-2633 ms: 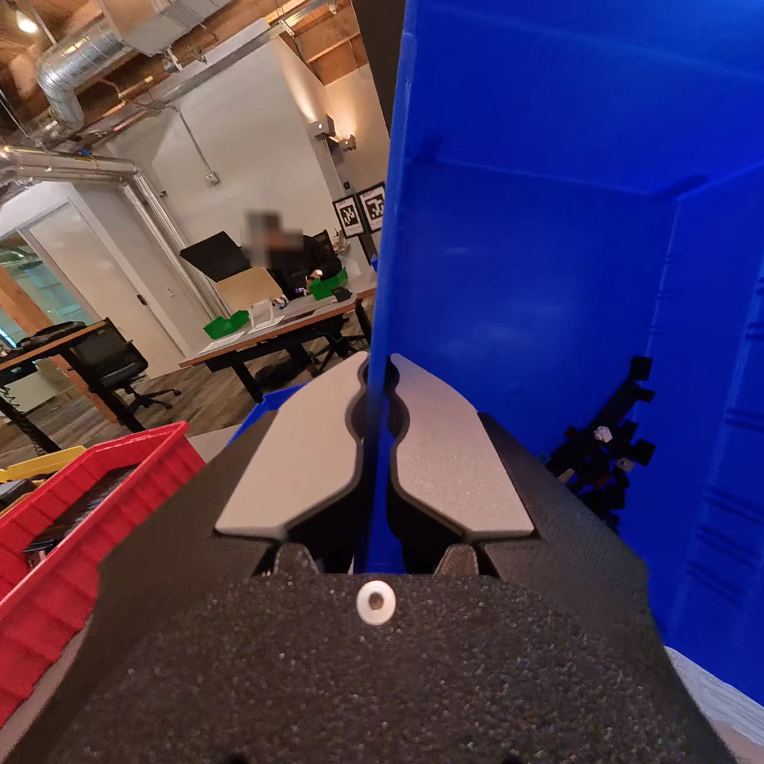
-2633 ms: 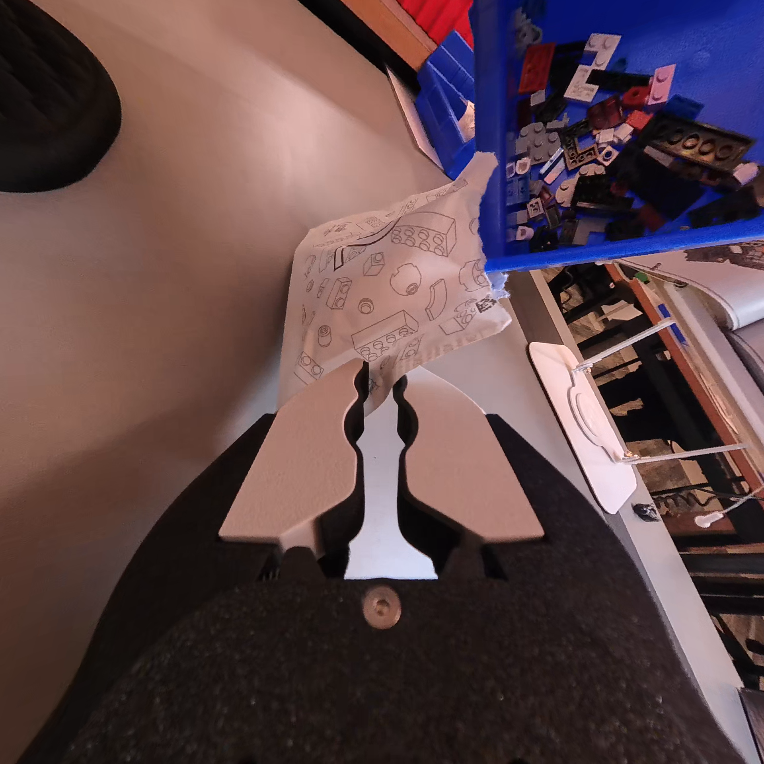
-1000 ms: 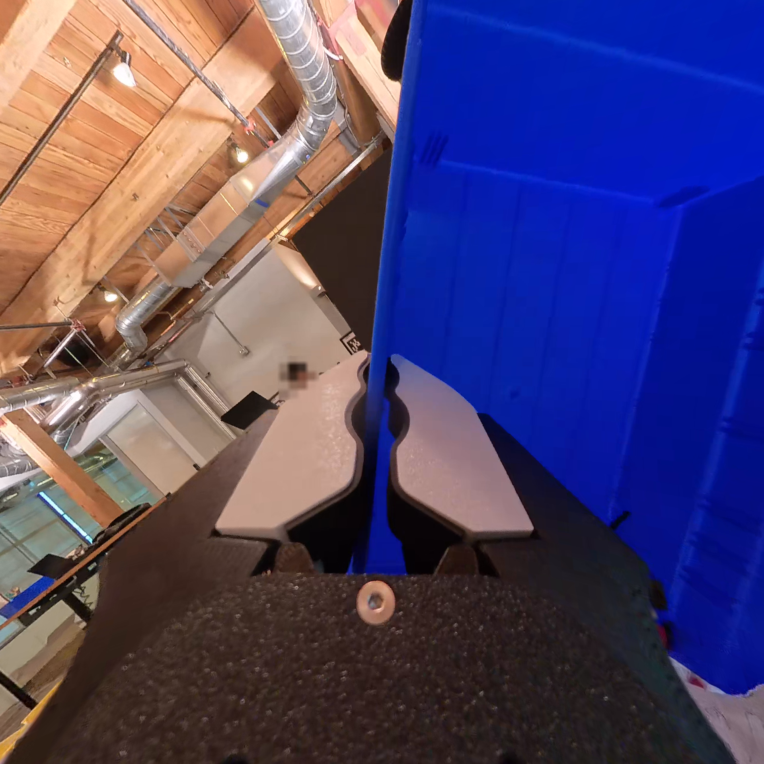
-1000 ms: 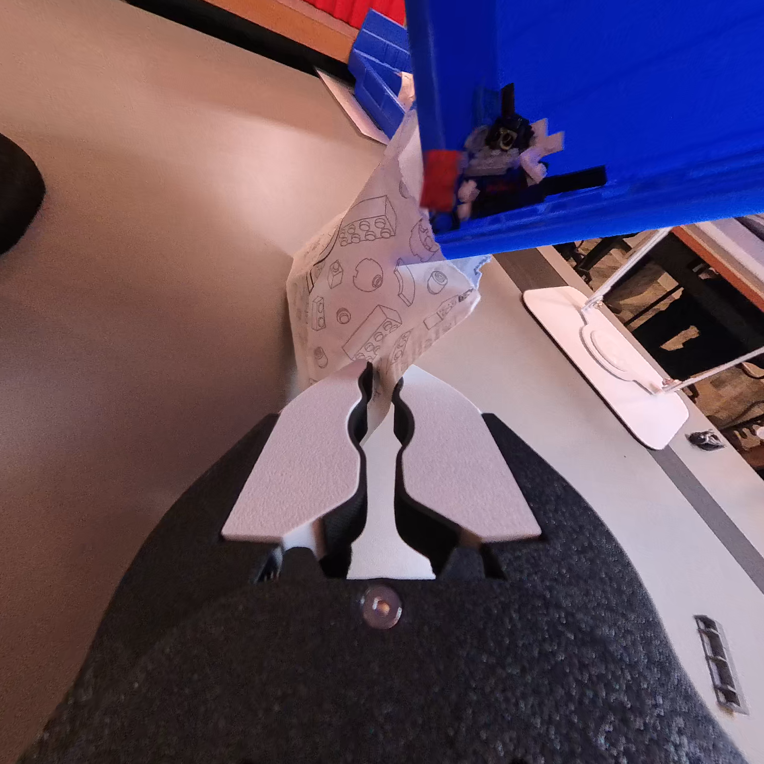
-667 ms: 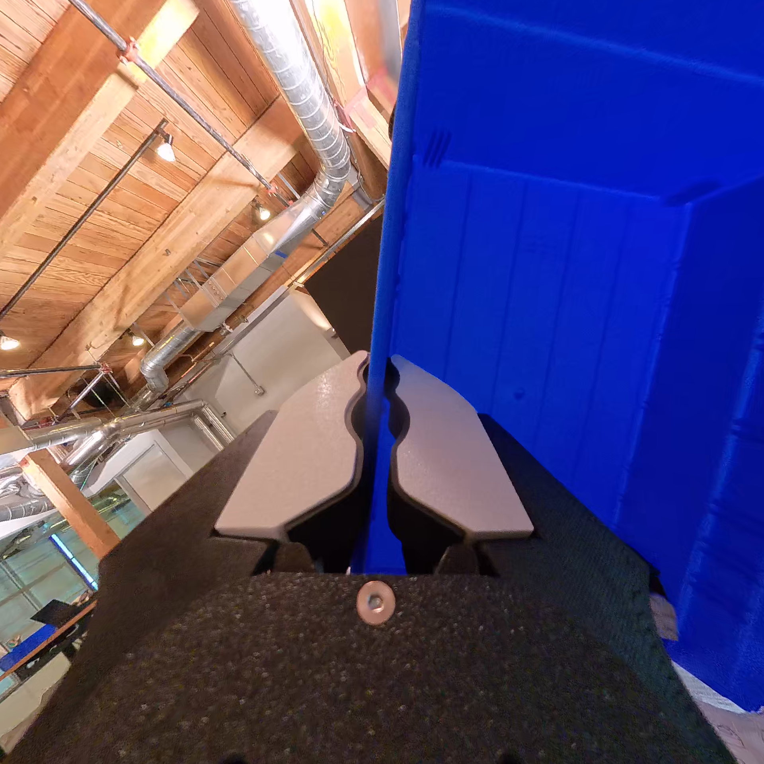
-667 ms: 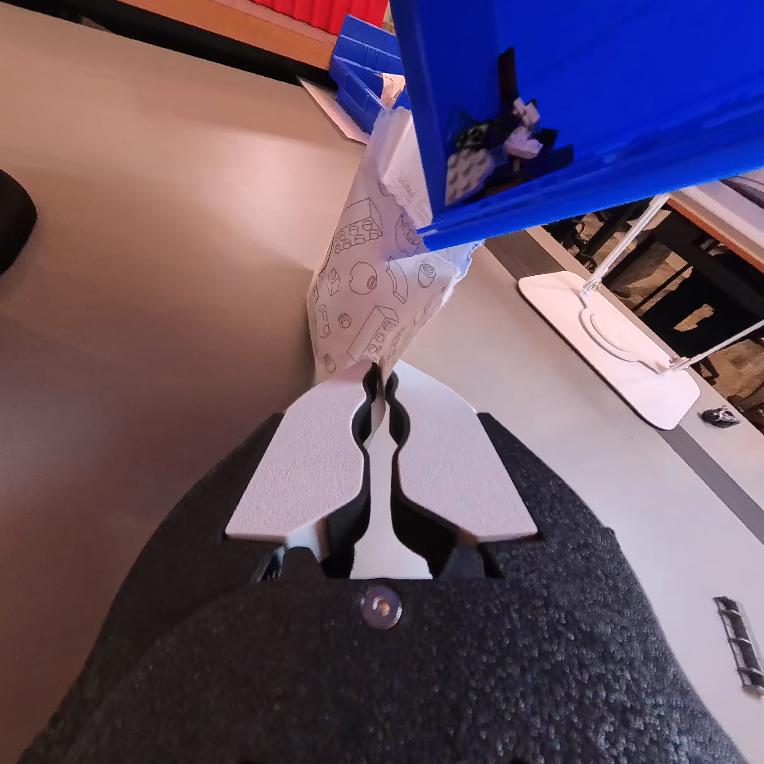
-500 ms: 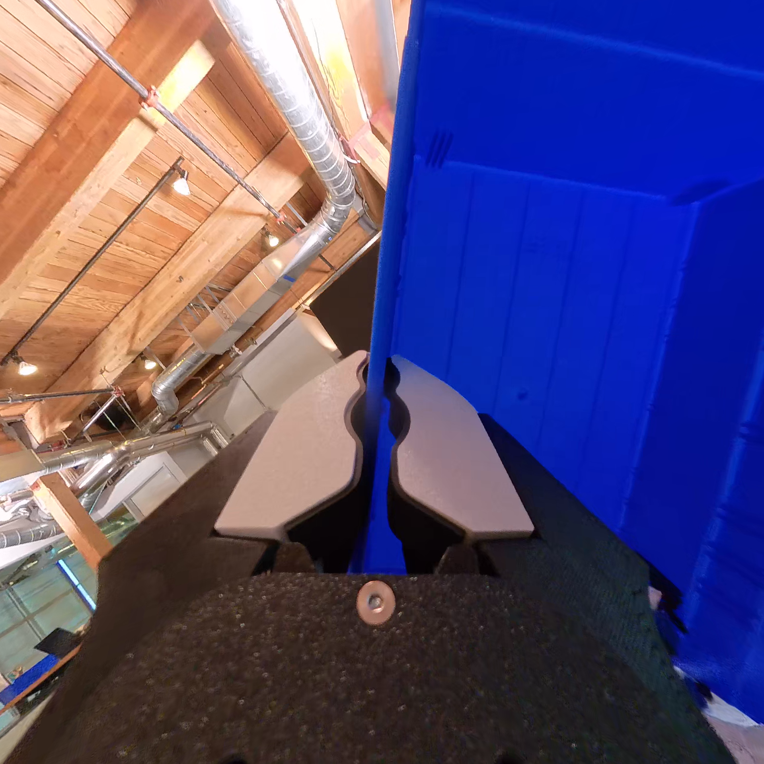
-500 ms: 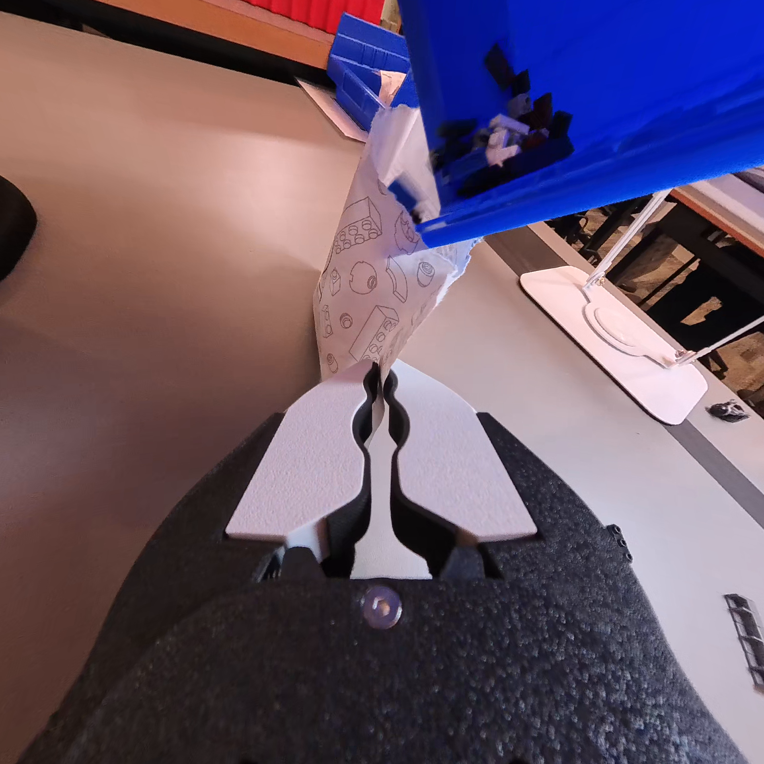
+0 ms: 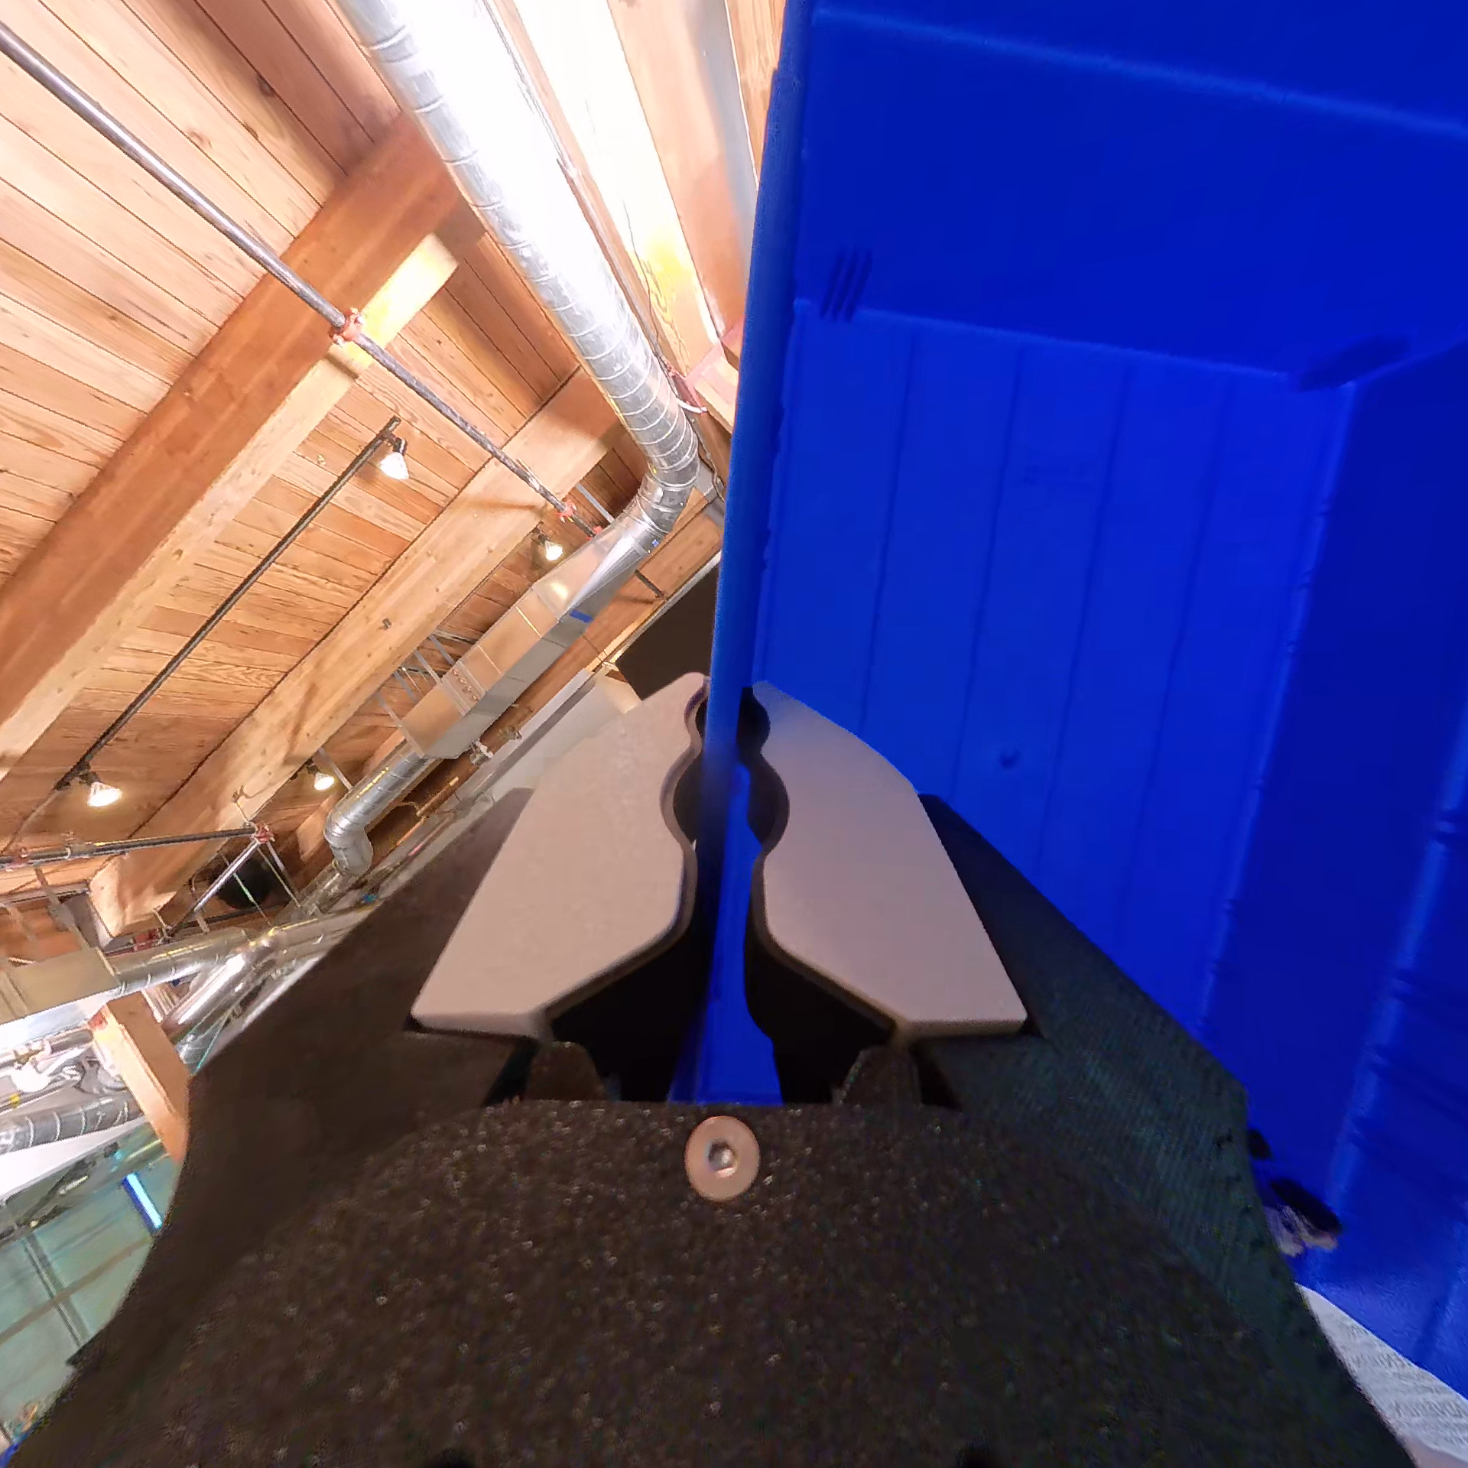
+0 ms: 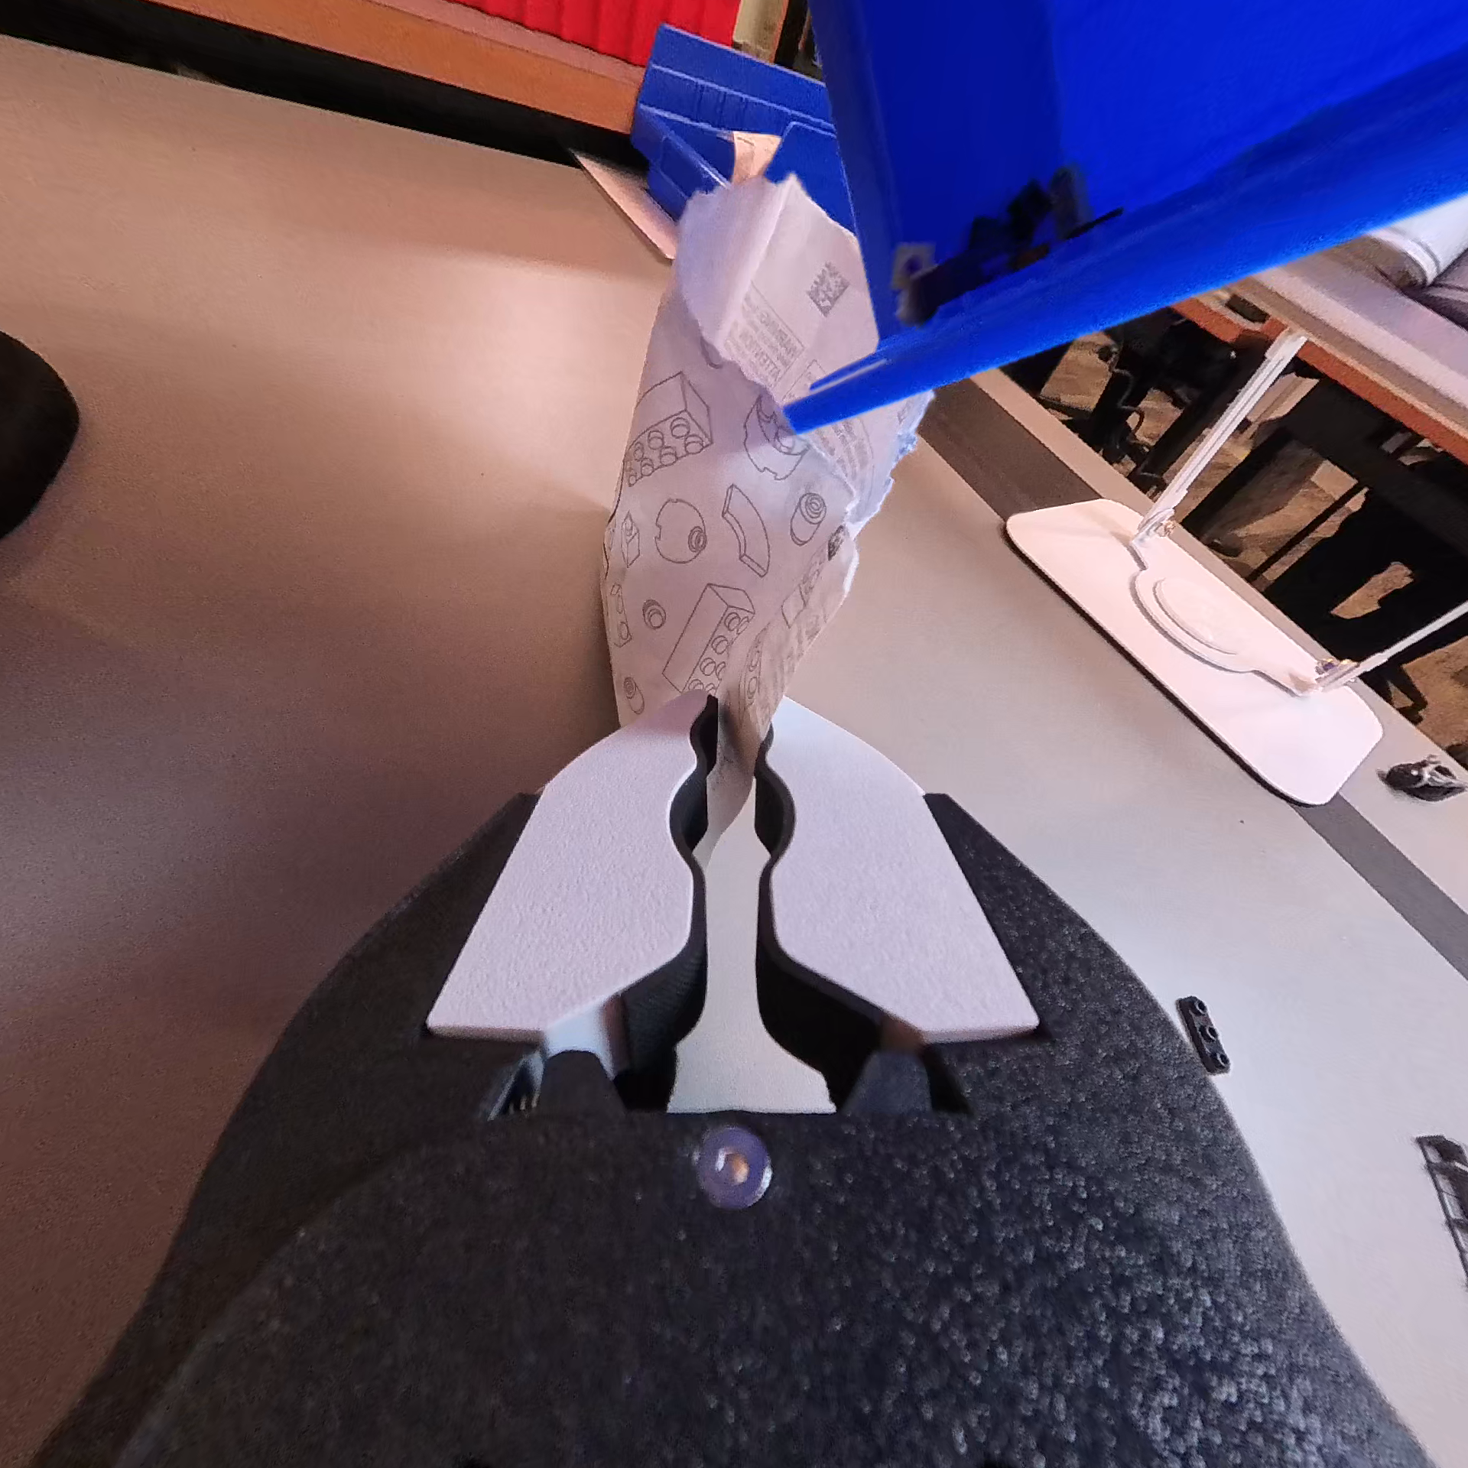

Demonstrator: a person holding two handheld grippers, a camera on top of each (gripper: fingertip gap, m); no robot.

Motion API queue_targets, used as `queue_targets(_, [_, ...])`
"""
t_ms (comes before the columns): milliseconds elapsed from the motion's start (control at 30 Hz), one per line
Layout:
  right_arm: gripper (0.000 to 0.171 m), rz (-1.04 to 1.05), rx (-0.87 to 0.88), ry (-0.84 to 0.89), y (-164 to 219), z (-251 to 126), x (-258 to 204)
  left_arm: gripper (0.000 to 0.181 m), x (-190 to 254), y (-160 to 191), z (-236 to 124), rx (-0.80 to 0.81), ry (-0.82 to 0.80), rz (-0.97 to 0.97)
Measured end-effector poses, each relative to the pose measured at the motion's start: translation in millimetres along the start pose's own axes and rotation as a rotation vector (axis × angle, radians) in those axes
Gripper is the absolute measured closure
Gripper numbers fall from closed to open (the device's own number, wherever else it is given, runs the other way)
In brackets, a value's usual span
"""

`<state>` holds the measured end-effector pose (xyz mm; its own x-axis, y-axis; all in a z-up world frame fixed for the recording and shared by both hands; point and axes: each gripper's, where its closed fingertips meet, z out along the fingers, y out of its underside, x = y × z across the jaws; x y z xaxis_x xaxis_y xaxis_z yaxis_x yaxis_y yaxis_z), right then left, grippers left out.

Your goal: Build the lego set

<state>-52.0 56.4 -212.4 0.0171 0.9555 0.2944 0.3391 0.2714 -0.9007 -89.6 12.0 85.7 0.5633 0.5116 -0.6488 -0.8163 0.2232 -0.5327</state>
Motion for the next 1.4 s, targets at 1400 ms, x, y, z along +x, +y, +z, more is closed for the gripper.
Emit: queue_targets(1400, [0.17, 0.2, 0.011, -0.025, 3.8, 3.1, 11.5, 0.176, -26.8, -13.0, -13.7, 0.184, -0.06, 0.042])
